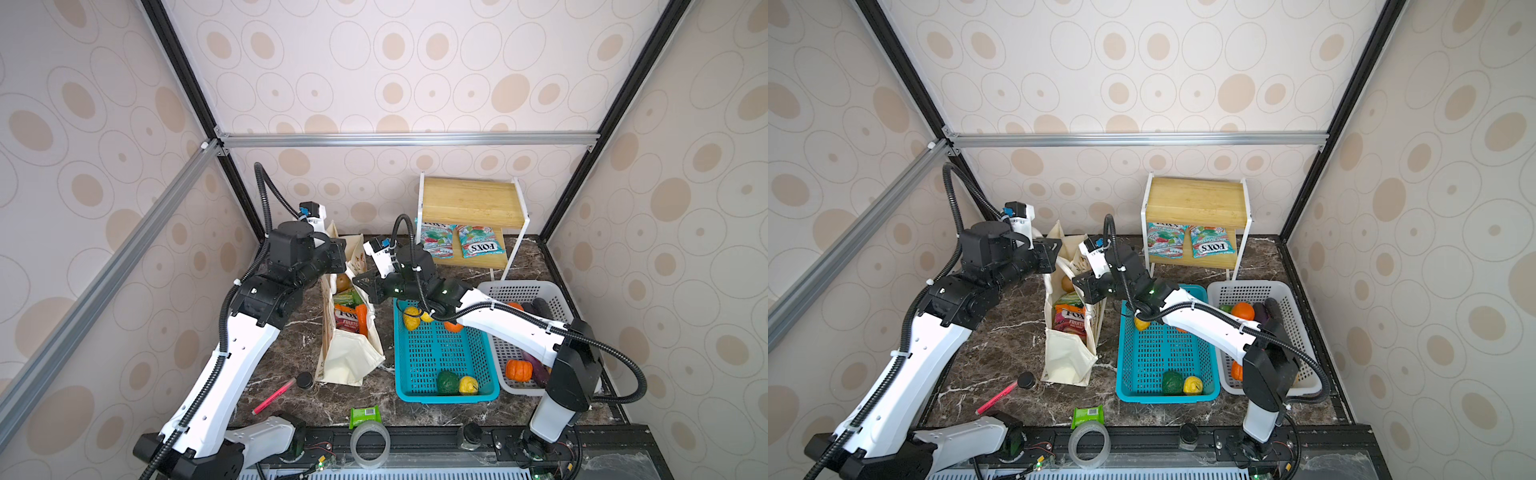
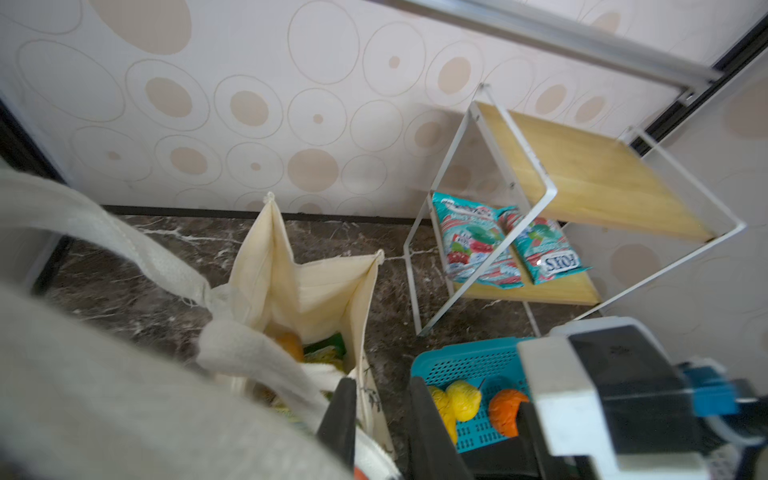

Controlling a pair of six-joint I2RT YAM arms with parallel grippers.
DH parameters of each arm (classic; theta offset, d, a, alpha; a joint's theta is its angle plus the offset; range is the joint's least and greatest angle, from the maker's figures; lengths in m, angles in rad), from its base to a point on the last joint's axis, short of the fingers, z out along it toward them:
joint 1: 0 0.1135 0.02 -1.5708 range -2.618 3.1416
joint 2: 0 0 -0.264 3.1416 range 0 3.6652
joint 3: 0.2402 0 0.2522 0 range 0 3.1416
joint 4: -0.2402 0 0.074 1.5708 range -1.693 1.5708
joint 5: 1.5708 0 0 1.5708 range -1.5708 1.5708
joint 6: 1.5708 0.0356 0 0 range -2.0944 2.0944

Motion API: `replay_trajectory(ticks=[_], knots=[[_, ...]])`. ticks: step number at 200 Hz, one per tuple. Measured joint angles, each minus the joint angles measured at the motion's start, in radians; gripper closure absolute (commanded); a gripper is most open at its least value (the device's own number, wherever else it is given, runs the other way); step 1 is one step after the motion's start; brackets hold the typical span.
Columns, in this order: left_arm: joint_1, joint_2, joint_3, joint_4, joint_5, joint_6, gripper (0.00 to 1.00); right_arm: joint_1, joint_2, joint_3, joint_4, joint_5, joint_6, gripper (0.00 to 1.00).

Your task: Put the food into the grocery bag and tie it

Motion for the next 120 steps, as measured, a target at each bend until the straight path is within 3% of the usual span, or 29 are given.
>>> replay_trajectory(ticks=[14,48,54,63,73,98,120], knots=[[-0.015,0.035,0.051,-0.073,-0.034,0.02,0.68,0.002,0.003,-0.003,0.021,-0.004,0.008,1.0],[-0.075,0.093,0.138,-0.175,-0.079,0.045,0.68,0.006,0.031,-0.003,0.072,-0.014,0.026,1.0],[-0.085,0.097,0.148,-0.189,-0.087,0.048,0.74,0.006,0.037,-0.003,0.082,-0.014,0.032,1.0],[-0.099,0.101,0.166,-0.212,-0.098,0.048,0.92,0.007,0.044,-0.003,0.095,-0.013,0.037,1.0],[-0.113,0.109,0.193,-0.243,-0.118,0.058,0.98,0.008,0.048,-0.007,0.11,-0.01,0.045,1.0],[-0.144,0.127,0.235,-0.298,-0.172,0.063,0.98,0.009,0.048,-0.025,0.148,0.004,0.061,1.0],[-0.184,0.159,0.273,-0.353,-0.24,0.063,0.89,0.011,0.048,-0.045,0.184,0.018,0.074,1.0]])
